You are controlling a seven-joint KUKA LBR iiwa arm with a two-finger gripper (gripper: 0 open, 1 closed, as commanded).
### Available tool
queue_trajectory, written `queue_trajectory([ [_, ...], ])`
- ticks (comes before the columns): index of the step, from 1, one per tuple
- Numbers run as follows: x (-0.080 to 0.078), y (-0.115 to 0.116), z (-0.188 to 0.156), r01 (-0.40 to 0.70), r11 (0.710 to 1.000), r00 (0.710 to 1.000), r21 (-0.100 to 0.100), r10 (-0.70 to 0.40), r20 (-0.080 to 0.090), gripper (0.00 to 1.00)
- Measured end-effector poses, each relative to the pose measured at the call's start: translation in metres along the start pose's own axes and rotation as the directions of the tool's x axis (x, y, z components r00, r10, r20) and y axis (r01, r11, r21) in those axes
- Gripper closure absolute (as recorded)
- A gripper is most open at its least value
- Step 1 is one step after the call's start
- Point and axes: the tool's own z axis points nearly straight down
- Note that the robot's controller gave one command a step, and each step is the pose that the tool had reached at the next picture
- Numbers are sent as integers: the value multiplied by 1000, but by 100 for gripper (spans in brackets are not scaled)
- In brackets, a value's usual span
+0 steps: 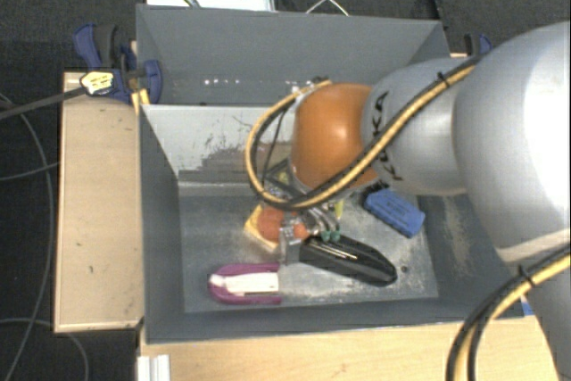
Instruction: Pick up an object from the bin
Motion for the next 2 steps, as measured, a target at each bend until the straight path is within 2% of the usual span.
queue_trajectory([
  [1, 4, -17, -5, 203, 979, 979, -8, -203, 3, 100],
  [2, 4, -17, -6, 202, 979, 979, -8, -202, 3, 100],
])
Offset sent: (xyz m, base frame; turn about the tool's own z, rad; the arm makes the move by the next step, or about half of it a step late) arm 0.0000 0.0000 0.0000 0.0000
